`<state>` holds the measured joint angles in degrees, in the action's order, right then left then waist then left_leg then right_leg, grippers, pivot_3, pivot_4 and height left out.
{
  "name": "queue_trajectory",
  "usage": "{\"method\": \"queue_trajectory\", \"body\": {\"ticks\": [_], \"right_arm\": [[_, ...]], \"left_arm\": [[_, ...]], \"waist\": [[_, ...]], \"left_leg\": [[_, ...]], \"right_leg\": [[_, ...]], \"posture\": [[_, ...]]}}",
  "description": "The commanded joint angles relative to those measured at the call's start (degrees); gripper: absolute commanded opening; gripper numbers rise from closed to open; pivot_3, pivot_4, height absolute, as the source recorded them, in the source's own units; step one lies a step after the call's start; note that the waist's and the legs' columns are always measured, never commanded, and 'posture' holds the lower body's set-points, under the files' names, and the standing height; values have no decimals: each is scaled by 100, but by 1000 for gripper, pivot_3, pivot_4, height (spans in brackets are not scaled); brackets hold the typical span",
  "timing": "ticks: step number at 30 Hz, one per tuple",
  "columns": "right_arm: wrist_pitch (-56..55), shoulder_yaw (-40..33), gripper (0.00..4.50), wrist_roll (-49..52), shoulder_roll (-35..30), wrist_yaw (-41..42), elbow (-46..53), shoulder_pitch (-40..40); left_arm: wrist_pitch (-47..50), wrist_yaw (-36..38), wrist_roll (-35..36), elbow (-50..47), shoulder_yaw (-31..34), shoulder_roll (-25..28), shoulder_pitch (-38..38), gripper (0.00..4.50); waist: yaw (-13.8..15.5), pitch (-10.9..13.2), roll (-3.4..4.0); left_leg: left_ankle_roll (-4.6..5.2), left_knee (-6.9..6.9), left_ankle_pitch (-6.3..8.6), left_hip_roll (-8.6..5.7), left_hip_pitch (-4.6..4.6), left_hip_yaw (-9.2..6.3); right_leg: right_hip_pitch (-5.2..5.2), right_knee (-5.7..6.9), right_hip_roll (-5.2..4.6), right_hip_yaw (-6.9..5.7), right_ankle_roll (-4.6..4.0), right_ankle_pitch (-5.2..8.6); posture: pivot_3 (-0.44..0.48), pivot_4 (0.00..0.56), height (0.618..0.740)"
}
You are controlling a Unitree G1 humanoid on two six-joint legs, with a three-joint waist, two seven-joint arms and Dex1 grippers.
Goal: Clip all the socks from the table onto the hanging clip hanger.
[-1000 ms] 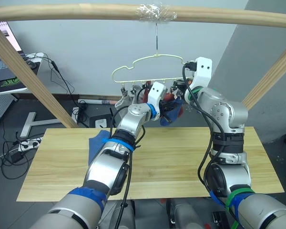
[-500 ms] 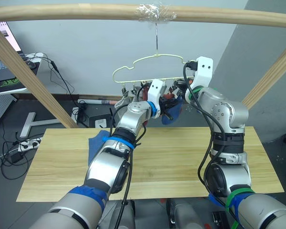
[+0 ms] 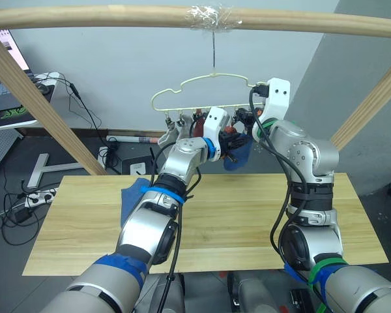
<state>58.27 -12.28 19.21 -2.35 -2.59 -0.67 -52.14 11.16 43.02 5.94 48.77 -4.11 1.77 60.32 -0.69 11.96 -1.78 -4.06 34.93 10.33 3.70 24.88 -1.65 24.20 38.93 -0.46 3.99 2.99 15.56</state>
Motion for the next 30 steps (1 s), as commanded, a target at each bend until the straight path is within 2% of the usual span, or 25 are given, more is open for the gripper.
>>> {"method": "queue_trajectory", "body": {"ticks": [1,5,16,23,30], "right_arm": [[209,-28,1967,149,20,-12,545,76],[632,-46,1967,208,62,-53,1068,339],[1431,172,1967,210,-129,-30,2801,1327],[1050,508,1967,-233,-301,-283,3536,2077],[358,604,1967,-666,-105,-567,3615,2387]], "left_arm": [[65,72,59,-434,-4,40,-28,1975],[353,252,80,-914,-80,196,-296,3157],[1291,898,491,-2961,-135,863,-1328,3157],[1732,1362,1137,-3955,54,1437,-1737,3157],[2002,1678,1701,-4445,300,1934,-1753,3157]], "waist": [[0,0,0],[-20,0,0],[-92,0,0],[-112,-1,0],[-121,-4,1]], "left_leg": [[0,0,0,0,0,0],[0,0,0,0,0,-1],[-1,3,-1,0,-1,-4],[-1,5,-1,1,-4,-6],[-1,11,-1,1,-5,-6]], "right_leg": [[0,0,0,-1,0,0],[-1,2,0,0,0,0],[-2,6,0,-1,0,0],[-4,6,0,-1,0,0],[-6,6,0,2,0,0]], "posture": [[49,175,740],[40,174,740],[24,171,740],[14,166,740],[6,143,740]]}}
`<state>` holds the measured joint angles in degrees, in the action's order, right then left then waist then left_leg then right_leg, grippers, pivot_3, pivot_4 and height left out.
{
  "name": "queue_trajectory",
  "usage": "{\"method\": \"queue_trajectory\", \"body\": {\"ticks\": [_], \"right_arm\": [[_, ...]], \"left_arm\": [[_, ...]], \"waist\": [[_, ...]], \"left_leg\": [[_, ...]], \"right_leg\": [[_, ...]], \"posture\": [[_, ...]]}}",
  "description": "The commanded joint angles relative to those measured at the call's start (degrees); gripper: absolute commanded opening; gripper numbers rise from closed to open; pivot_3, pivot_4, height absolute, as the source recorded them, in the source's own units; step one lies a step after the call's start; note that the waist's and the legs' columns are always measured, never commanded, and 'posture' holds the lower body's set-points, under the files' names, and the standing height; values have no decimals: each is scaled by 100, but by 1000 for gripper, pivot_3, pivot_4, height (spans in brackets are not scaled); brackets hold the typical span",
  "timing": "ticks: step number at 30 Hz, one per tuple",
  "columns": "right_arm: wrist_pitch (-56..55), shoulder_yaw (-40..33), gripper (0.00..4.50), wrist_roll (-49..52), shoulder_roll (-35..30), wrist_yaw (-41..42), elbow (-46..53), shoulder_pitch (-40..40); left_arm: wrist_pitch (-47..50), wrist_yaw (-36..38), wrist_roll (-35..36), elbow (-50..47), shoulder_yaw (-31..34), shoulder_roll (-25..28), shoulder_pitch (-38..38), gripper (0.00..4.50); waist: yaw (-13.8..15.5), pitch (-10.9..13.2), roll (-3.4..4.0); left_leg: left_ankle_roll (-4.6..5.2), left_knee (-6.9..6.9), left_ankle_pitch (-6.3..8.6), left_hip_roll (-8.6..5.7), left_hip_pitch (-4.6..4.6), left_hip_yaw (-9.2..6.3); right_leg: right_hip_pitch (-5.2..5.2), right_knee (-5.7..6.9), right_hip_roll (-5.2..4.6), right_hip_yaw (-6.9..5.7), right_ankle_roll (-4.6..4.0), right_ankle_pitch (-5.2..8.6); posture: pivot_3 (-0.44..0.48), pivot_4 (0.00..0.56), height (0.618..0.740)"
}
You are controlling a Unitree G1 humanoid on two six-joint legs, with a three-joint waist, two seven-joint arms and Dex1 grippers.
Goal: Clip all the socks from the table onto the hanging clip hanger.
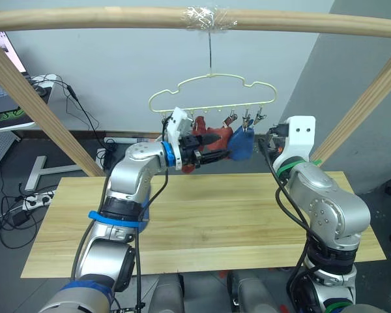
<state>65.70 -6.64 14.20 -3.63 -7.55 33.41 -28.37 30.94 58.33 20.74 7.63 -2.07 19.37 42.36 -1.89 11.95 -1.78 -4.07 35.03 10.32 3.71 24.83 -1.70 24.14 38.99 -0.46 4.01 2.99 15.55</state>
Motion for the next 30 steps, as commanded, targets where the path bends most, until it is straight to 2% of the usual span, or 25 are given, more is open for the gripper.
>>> {"method": "queue_trajectory", "body": {"ticks": [1,9,19,20,30], "right_arm": [[-484,51,1967,-193,56,-88,186,36],[-888,88,1967,-255,315,-53,112,87],[-1010,30,1967,-149,485,90,-396,-66],[-1059,14,1967,-145,473,110,-506,-113],[-1514,-196,1967,-113,369,298,-1456,-597]], "left_arm": [[33,185,249,-376,85,251,47,3157],[262,417,609,-670,153,740,97,3157],[245,121,650,-791,71,729,69,3157],[254,90,648,-812,74,739,64,3157],[358,-136,643,-1041,129,937,-68,3157]], "waist": [[0,-4,1],[2,-4,1],[6,-5,1],[6,-5,1],[35,-5,1]], "left_leg": [[0,0,0,0,0,0],[0,0,0,0,0,0],[-1,3,0,0,0,0],[-1,3,0,0,-1,1],[0,3,0,0,0,0]], "right_leg": [[0,0,0,0,0,0],[-1,0,0,-1,0,0],[-2,2,0,0,-1,0],[-2,2,0,0,-1,0],[-2,2,-1,-1,-1,-1]], "posture": [[12,141,740],[24,133,740],[31,134,740],[55,146,740],[98,152,740]]}}
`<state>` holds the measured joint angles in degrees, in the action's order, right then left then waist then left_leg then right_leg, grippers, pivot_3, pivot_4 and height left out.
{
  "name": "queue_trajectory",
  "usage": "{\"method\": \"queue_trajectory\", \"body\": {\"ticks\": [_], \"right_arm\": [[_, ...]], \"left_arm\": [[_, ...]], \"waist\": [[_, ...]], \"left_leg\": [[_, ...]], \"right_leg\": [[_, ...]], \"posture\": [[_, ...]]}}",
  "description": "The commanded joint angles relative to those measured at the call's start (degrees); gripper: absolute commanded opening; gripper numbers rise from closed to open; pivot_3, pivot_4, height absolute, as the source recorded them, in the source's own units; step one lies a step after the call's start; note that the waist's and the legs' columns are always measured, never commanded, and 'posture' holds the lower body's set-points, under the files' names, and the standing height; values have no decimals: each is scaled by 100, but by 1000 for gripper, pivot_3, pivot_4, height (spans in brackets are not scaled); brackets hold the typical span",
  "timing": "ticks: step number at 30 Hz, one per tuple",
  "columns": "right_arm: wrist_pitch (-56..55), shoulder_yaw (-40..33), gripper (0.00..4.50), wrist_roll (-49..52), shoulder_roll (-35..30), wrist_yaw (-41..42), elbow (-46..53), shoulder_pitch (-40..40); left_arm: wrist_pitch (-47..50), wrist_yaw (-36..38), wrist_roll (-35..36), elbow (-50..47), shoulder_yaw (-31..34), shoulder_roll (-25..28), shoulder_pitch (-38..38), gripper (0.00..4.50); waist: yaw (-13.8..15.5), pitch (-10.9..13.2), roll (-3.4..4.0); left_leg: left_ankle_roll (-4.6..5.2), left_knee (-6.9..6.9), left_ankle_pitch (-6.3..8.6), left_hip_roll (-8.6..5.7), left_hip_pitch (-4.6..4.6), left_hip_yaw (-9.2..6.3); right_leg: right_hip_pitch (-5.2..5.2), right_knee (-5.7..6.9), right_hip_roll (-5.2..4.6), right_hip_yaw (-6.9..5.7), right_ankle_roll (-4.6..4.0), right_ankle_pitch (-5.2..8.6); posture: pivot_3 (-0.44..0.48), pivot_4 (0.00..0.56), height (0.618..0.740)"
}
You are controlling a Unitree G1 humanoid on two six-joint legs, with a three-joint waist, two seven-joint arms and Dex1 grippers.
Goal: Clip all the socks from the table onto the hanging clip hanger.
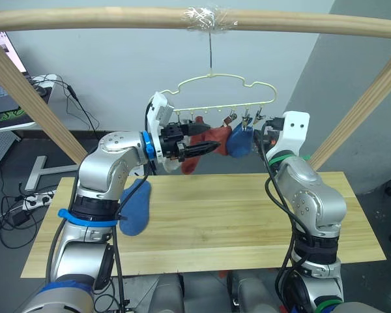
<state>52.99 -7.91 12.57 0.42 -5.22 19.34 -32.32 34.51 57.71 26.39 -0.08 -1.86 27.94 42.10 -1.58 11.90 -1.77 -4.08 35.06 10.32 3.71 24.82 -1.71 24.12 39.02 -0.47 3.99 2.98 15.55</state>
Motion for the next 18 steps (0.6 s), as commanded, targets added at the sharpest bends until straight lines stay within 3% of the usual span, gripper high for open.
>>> {"method": "queue_trajectory", "body": {"ticks": [1,18], "right_arm": [[-281,-76,1967,45,-44,74,-118,-240],[-1089,-210,1967,-8,-354,274,-1539,-892]], "left_arm": [[16,-84,87,-297,114,95,-56,3157],[247,-318,206,-603,201,298,-129,3157]], "waist": [[8,0,0],[90,0,0]], "left_leg": [[0,0,0,0,0,0],[0,0,0,0,0,0]], "right_leg": [[0,0,0,0,0,0],[0,1,0,-1,0,0]], "posture": [[105,153,740],[168,157,740]]}}
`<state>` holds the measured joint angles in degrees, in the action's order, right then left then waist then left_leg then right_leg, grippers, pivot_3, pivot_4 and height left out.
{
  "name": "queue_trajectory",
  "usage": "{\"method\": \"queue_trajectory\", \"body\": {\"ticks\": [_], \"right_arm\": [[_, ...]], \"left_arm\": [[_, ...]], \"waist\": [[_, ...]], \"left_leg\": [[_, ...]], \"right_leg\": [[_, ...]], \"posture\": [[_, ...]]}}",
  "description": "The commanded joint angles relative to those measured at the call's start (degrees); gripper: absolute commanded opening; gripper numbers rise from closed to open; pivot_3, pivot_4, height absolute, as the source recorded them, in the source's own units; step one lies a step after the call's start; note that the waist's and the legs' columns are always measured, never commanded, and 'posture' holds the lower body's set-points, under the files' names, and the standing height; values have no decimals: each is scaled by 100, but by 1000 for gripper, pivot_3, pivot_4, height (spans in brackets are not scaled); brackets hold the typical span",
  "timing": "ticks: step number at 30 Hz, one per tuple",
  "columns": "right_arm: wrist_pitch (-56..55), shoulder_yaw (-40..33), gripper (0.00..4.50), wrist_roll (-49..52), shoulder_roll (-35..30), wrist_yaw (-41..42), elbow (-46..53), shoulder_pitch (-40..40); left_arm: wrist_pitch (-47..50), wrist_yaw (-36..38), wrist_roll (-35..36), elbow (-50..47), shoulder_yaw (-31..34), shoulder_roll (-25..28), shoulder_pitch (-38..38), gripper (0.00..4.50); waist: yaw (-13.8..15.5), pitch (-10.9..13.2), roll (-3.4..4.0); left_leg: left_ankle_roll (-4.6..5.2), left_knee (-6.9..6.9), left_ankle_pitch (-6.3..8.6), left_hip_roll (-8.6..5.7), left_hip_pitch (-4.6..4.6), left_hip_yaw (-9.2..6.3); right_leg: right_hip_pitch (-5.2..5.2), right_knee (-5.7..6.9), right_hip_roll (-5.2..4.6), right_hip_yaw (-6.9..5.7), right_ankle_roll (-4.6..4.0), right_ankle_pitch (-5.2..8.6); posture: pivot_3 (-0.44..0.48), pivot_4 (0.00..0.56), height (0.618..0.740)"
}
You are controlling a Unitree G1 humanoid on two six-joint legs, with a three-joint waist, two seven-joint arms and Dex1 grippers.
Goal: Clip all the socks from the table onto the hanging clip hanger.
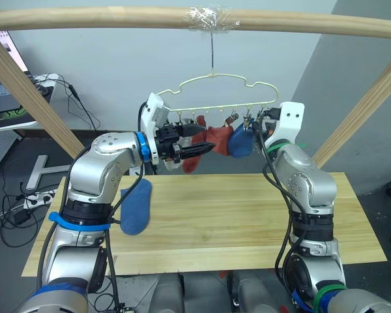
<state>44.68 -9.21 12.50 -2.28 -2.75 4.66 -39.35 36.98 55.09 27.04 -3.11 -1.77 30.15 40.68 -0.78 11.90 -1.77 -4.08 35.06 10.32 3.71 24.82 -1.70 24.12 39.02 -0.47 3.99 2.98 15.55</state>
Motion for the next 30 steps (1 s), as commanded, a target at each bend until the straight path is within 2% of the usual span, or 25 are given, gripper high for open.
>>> {"method": "queue_trajectory", "body": {"ticks": [1,11,30], "right_arm": [[-315,-105,1967,2,-97,25,-178,-234],[-719,-179,1967,-81,-239,-77,-877,-512],[-609,-295,1967,-2,-416,-184,-825,-536]], "left_arm": [[12,-71,145,-314,198,80,7,3157],[31,-201,193,-338,160,75,20,3157],[-38,-255,180,-260,97,-25,36,3157]], "waist": [[28,0,0],[103,0,0],[105,1,1]], "left_leg": [[0,0,0,0,0,0],[0,0,0,0,0,0],[0,0,0,0,0,1]], "right_leg": [[0,0,0,0,0,0],[0,-1,0,0,0,0],[0,-1,0,0,0,0]], "posture": [[170,157,740],[172,162,740],[150,170,740]]}}
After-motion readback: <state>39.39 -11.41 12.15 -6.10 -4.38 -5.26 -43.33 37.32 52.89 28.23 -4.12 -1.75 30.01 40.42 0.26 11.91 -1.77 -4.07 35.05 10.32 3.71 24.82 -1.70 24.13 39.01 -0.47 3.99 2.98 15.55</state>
